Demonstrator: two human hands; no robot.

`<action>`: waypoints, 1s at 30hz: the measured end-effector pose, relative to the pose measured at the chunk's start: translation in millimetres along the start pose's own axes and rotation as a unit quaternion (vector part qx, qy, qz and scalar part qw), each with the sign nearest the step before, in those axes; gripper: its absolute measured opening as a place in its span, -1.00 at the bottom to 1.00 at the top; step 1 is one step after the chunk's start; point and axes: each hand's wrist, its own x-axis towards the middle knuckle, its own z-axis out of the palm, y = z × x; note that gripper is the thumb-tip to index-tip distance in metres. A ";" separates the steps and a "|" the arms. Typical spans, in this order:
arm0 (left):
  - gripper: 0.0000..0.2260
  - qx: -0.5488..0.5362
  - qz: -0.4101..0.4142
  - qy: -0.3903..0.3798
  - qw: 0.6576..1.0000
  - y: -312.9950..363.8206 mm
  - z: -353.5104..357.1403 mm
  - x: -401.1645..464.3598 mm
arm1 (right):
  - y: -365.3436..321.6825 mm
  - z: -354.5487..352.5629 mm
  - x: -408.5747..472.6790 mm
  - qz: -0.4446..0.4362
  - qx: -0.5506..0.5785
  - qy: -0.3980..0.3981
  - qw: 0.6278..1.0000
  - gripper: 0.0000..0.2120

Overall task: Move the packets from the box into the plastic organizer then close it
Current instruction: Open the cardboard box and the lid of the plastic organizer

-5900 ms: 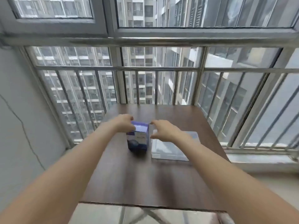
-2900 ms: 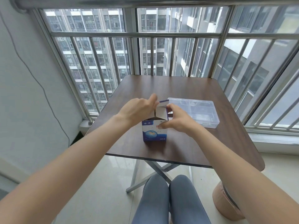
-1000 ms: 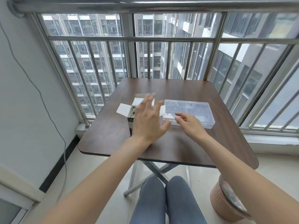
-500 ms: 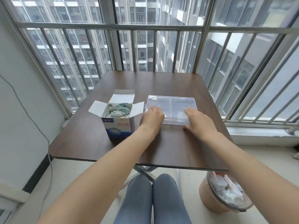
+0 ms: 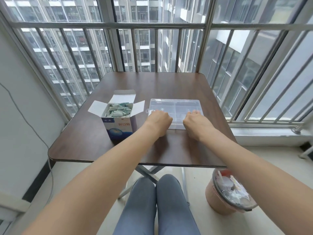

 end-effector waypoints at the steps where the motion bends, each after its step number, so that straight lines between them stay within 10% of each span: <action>1: -0.77 0.006 0.003 -0.002 1.000 0.1 -1.5 -1.8 | 0.5 -4.8 -4.4 0.002 0.008 -0.003 1.000 -0.55; 11: -0.83 -0.019 0.024 0.085 0.996 -4.7 16.5 -34.0 | 19.9 10.3 -42.5 0.056 0.308 0.050 0.948 -0.57; 18: -0.86 -0.093 -0.005 0.116 0.989 -5.7 8.2 -47.4 | 32.8 14.9 -60.9 0.169 0.577 0.077 0.796 0.02; 22: -0.79 -0.115 -0.035 0.142 0.983 -9.6 -10.1 -50.3 | 38.4 23.7 -63.7 0.194 0.684 0.047 0.702 -0.03; 26: -0.93 -0.155 -0.058 0.295 0.941 -12.8 -16.5 -43.4 | 39.9 28.5 -62.2 0.211 0.608 0.052 0.764 -0.31; 30: -0.65 -0.148 -0.106 0.432 0.883 -15.0 -25.8 -30.1 | 43.2 18.6 -56.3 0.151 0.531 0.078 0.830 -0.37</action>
